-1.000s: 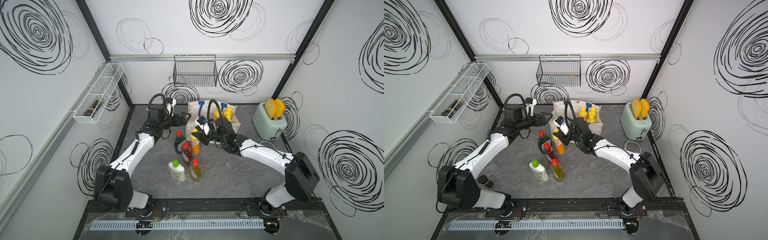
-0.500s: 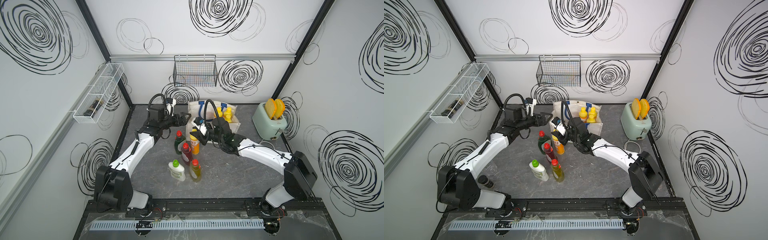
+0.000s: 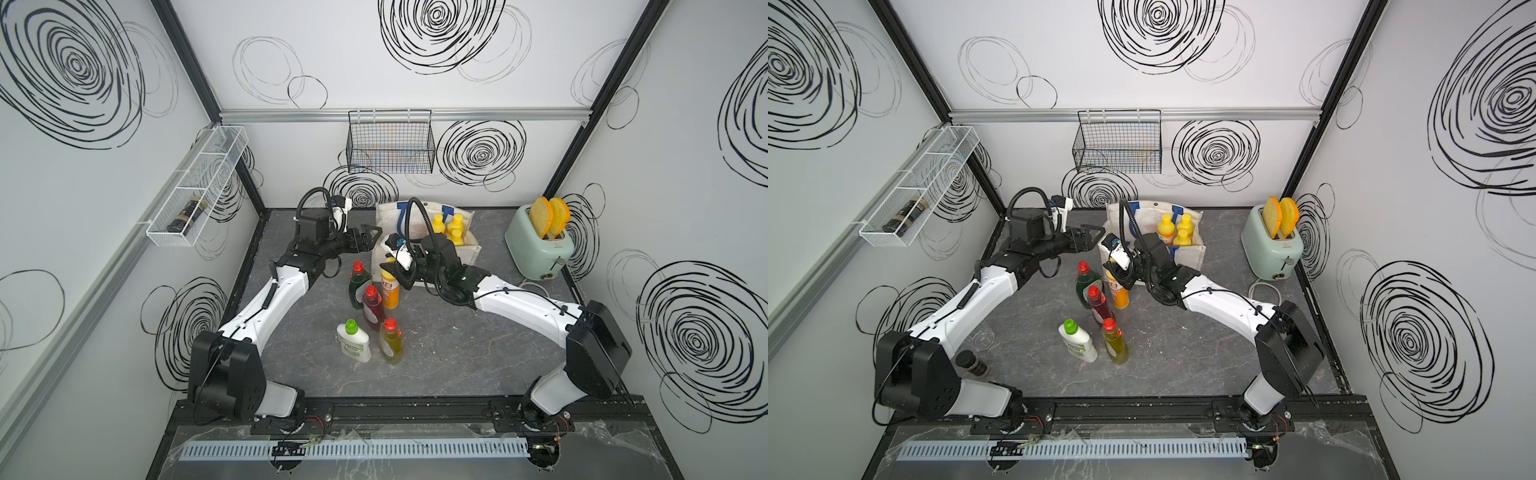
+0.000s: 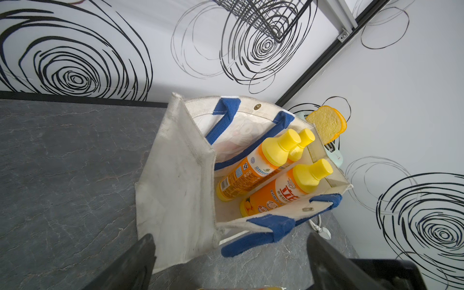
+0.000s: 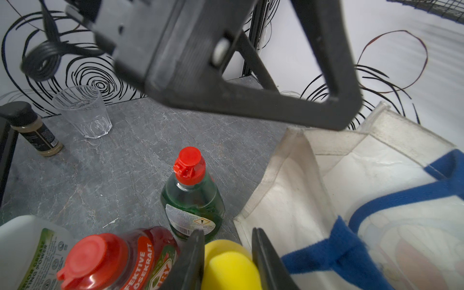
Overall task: Pack dish soap into the shopping bag
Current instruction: Pick up the bottle of dish soap at the center of the board.
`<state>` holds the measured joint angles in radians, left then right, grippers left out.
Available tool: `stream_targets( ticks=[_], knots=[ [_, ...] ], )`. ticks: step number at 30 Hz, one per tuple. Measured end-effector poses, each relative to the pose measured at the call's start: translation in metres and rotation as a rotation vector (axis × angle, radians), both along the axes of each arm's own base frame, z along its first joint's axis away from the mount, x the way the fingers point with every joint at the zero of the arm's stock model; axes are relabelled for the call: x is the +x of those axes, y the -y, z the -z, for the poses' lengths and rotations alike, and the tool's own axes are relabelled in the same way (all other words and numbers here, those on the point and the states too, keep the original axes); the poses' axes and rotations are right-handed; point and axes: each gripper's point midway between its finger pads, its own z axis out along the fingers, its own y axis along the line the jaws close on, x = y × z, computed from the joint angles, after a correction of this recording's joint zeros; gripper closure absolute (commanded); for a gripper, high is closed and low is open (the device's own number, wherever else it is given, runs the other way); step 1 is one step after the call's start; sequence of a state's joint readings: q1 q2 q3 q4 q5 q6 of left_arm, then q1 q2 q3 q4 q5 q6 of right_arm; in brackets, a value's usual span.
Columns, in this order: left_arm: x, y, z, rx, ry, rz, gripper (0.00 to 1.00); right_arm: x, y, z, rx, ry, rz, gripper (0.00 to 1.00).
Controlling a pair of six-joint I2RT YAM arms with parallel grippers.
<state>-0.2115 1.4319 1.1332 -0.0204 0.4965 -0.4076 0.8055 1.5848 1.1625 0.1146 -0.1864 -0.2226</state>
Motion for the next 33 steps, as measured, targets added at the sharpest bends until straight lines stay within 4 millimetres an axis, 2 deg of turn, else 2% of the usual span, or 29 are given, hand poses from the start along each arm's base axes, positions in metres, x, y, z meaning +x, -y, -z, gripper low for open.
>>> stream_targets(
  ticks=[3,6,23,33],
  knots=[
    [0.000,0.000,0.000,0.000,0.000,0.000,0.04,-0.002,-0.002,0.000,-0.006,-0.002,-0.006,0.83],
    [0.000,0.000,0.000,0.001,0.000,-0.001,0.04,-0.002,-0.001,0.000,-0.011,-0.007,-0.003,1.00],
    [-0.001,0.003,0.001,0.021,0.010,0.003,0.04,0.006,0.012,-0.001,-0.068,-0.043,0.081,1.00],
    [-0.002,0.006,0.001,0.029,0.014,0.008,0.04,0.015,0.045,-0.010,-0.103,-0.082,0.159,1.00]
  ],
)
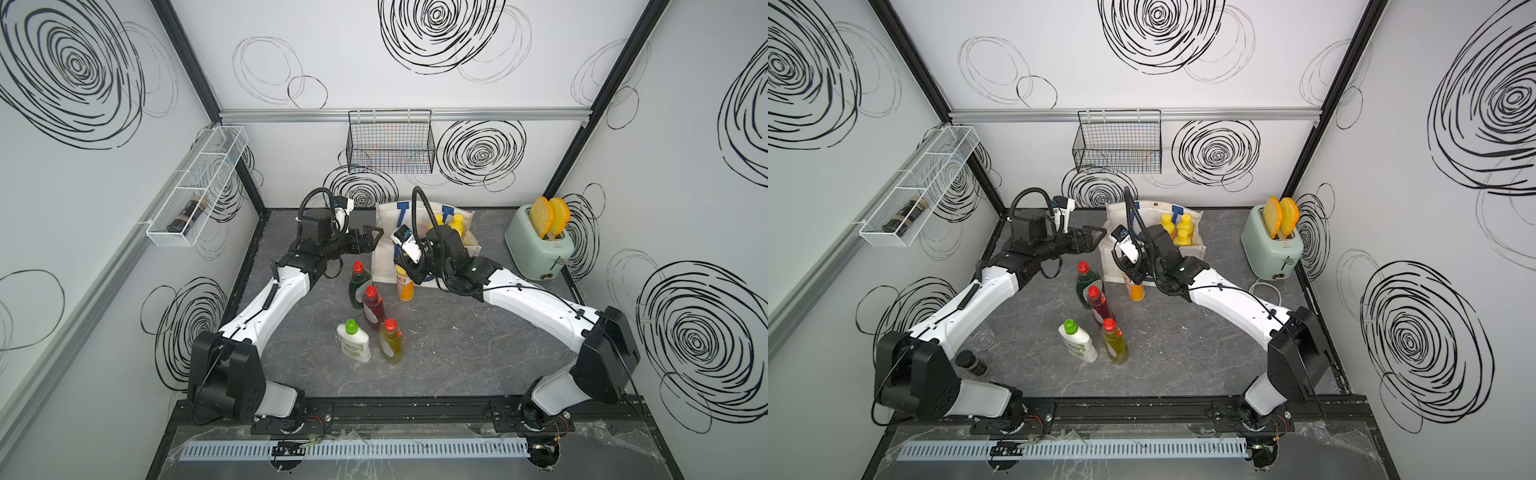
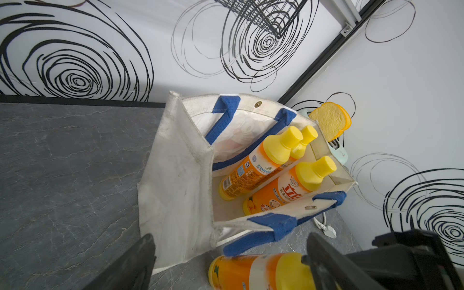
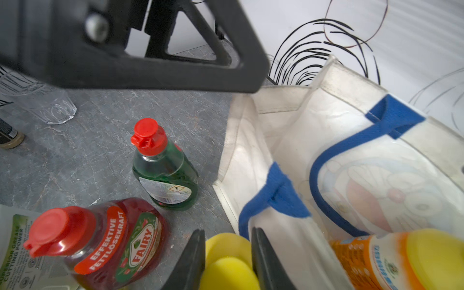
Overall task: Pack dish soap into the shopping bag
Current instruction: Pick up the bottle of dish soap at the center of the board.
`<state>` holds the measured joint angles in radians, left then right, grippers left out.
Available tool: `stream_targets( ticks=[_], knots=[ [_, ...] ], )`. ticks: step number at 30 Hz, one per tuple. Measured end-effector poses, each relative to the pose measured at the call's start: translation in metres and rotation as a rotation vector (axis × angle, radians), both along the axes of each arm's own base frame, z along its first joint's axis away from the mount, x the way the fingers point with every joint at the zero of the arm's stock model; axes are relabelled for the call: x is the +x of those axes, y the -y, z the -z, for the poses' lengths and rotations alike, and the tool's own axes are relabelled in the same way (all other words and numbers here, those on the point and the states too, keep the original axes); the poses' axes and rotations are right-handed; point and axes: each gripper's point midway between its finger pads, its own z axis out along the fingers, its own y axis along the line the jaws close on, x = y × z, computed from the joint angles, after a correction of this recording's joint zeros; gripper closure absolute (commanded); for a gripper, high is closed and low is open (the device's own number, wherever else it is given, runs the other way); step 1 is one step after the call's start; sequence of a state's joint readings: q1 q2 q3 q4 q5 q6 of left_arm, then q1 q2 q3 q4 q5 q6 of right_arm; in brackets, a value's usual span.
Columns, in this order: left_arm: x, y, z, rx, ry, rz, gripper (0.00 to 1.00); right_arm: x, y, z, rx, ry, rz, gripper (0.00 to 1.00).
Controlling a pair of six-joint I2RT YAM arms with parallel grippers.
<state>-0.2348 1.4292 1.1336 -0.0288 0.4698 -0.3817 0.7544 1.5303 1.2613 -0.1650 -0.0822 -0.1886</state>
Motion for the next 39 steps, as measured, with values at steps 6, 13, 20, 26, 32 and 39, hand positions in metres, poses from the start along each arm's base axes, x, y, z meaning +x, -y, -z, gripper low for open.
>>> stream_targets(
  ticks=[6,13,20,26,32,39],
  knots=[
    [0.000,0.001,0.000,0.000,0.000,0.002,0.04,0.010,0.017,-0.031,0.024,0.019,0.046,1.00],
    [-0.002,0.004,0.001,0.006,-0.003,0.011,0.04,0.015,0.026,-0.076,0.066,0.062,0.071,1.00],
    [-0.005,0.004,0.000,0.015,-0.001,0.011,0.04,0.020,0.035,-0.118,0.110,0.098,0.106,1.00],
    [-0.006,0.003,-0.002,0.019,0.006,0.010,0.04,0.027,0.044,-0.169,0.171,0.164,0.142,1.00],
    [-0.005,0.002,-0.002,0.027,0.009,0.005,0.04,0.034,0.050,-0.193,0.210,0.194,0.167,1.00],
    [-0.005,0.003,-0.001,0.037,0.013,0.006,0.04,0.044,0.057,-0.196,0.211,0.194,0.194,1.00]
  ],
)
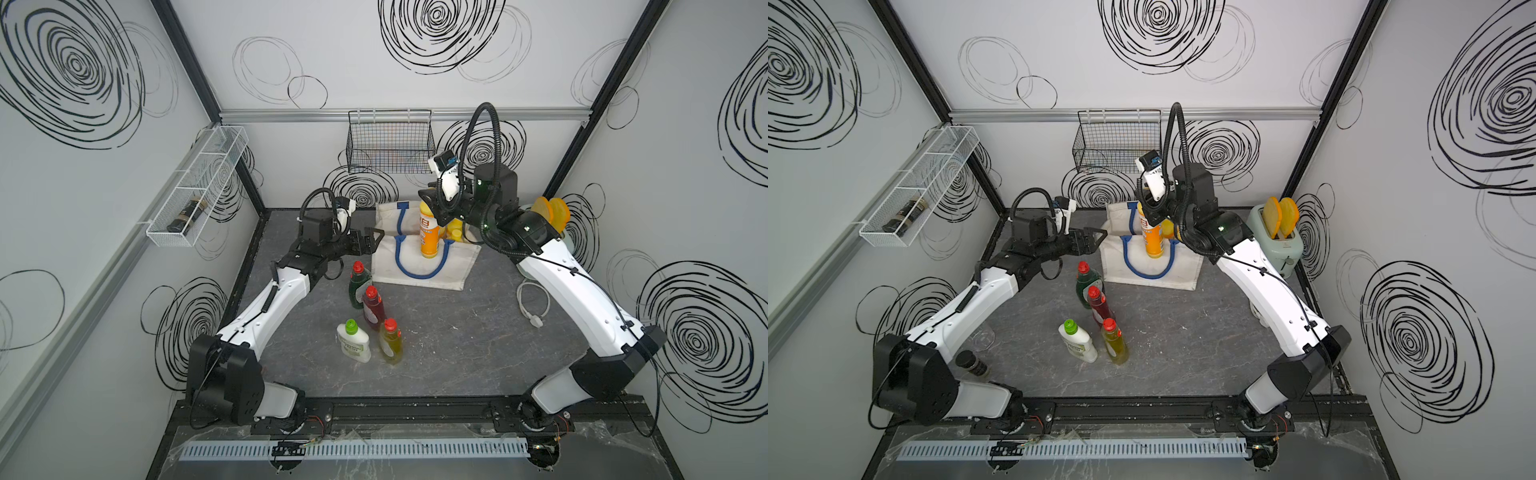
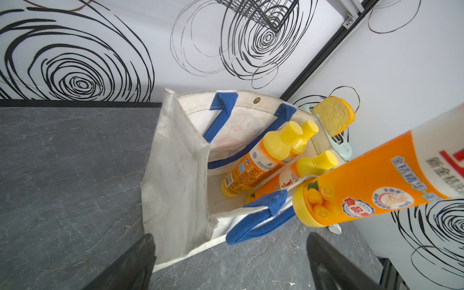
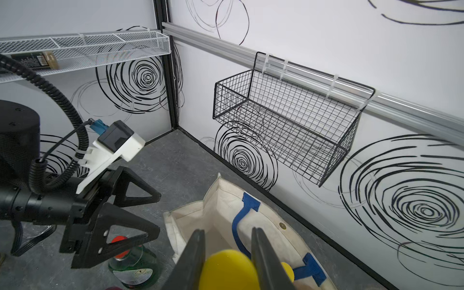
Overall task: Pack dish soap into the shopping bag
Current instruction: Place the bottle of dish soap in the shopping bag.
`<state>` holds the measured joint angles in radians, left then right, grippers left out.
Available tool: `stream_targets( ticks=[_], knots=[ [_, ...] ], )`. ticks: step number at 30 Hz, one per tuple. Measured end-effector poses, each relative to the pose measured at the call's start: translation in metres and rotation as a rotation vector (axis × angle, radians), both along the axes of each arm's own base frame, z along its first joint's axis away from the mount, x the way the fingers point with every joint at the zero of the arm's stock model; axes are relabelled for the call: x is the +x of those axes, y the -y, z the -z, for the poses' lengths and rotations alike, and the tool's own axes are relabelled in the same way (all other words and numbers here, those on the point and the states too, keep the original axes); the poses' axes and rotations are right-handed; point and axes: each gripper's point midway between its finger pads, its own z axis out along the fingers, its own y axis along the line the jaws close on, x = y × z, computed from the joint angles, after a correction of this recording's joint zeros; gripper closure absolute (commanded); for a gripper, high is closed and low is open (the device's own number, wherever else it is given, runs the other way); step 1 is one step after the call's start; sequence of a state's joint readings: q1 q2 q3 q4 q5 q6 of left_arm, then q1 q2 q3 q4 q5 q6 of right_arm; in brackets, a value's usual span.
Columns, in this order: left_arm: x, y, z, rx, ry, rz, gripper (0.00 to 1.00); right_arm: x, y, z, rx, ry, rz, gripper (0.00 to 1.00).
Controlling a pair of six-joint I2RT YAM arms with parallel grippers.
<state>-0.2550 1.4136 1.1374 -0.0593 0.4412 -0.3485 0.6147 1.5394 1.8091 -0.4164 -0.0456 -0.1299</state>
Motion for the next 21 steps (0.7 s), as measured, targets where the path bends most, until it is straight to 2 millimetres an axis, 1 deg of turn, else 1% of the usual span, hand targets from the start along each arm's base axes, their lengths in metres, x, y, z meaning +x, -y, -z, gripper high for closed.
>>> stream_targets(
  ticks=[2,5,12,15,17,21],
  knots=[
    [-0.001,0.003,0.000,0.004,0.001,0.007,0.04,0.003,0.002,-0.003,0.006,0.003,0.007,1.00],
    [-0.003,0.007,-0.002,0.007,0.005,0.018,0.04,0.005,0.002,-0.012,0.021,0.016,0.011,1.00],
    [-0.003,0.007,-0.003,0.017,0.010,0.016,0.04,0.004,0.005,-0.046,0.063,0.079,0.015,1.00],
    [-0.003,0.007,-0.002,0.021,0.008,0.015,0.04,0.003,0.007,-0.056,0.077,0.100,0.017,1.00],
    [-0.003,0.007,-0.002,0.021,0.008,0.015,0.04,0.005,0.009,-0.058,0.080,0.104,0.024,1.00],
    [-0.003,0.007,-0.002,0.022,0.007,0.014,0.04,0.013,0.015,-0.054,0.074,0.097,0.041,1.00]
  ],
)
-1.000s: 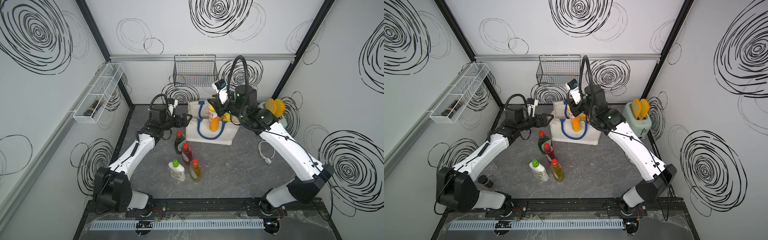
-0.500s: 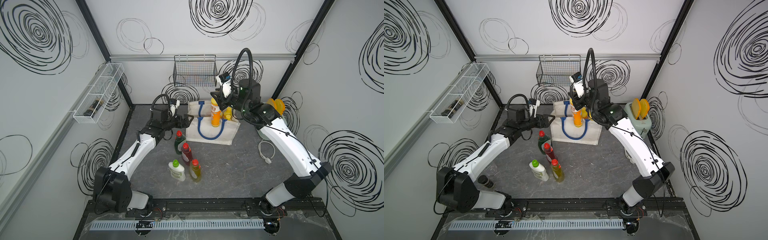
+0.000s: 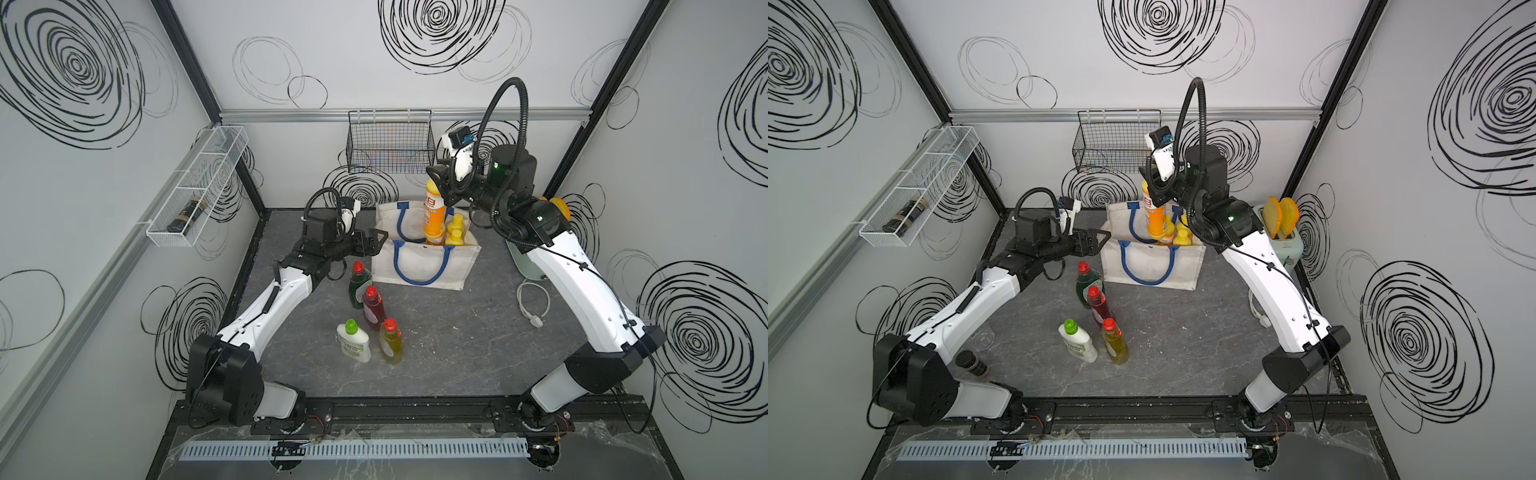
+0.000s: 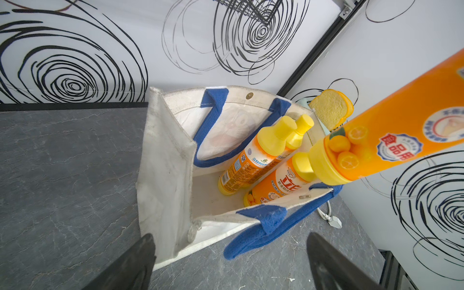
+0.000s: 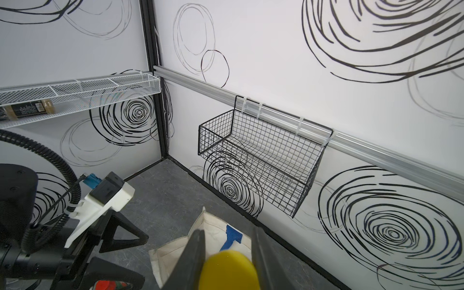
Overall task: Pack dish soap into the shopping bag
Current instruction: Place the bottle of dish soap in the shopping bag.
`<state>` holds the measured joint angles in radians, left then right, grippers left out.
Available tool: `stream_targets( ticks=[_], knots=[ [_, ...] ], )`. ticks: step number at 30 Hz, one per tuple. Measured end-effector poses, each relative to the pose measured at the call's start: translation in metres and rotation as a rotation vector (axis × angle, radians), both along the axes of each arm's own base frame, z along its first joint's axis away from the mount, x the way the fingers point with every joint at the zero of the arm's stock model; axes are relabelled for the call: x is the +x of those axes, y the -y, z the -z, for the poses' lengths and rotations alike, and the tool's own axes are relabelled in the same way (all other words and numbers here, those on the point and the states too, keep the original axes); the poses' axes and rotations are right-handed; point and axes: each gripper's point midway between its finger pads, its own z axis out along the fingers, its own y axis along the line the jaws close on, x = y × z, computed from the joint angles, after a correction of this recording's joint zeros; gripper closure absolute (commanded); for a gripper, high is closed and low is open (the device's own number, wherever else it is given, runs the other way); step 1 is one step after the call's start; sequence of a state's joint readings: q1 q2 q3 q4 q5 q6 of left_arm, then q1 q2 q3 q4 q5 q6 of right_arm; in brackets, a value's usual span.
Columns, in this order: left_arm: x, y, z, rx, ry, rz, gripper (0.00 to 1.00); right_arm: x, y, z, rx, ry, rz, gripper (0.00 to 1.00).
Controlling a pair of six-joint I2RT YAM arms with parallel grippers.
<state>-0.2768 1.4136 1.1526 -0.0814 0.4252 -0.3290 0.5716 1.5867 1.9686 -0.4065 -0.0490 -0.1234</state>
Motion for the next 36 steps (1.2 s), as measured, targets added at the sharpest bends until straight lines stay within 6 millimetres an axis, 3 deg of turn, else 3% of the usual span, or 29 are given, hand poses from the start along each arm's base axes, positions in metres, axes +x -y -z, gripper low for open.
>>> stream_targets(
  ticks=[12,24,36],
  knots=[
    [0.000,0.000,-0.001,0.002,0.003,0.000,0.04,0.024,0.011,0.012,0.008,0.006,0.022,1.00],
    [0.000,0.001,-0.001,0.006,0.006,0.002,0.04,0.036,0.005,0.077,-0.038,-0.103,-0.007,1.00],
    [-0.001,0.001,0.001,0.014,0.002,0.001,0.04,0.038,0.019,0.117,-0.050,-0.161,0.026,1.00]
  ],
)
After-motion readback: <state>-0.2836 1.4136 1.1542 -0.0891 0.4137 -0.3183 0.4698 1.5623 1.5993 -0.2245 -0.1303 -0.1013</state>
